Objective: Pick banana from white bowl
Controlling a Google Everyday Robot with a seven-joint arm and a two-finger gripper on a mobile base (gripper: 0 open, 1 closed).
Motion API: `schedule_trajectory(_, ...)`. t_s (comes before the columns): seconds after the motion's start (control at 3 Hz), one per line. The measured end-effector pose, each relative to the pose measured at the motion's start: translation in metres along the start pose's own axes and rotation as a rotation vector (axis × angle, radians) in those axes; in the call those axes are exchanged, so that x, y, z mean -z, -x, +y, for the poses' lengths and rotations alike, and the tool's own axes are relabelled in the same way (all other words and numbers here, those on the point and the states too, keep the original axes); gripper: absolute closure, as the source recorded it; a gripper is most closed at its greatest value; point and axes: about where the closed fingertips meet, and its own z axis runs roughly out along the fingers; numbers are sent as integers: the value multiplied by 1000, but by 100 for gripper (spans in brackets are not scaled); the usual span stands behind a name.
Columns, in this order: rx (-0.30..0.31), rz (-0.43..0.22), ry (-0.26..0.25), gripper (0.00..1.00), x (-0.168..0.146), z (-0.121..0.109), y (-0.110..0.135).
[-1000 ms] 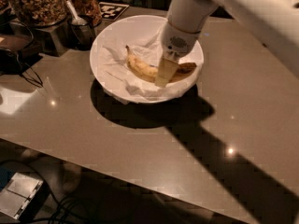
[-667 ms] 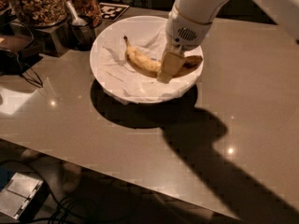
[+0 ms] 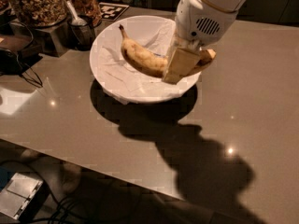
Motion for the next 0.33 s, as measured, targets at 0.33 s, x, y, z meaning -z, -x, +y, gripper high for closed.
schedule_trajectory(0.33,0,-19,0,100,8,18,-6)
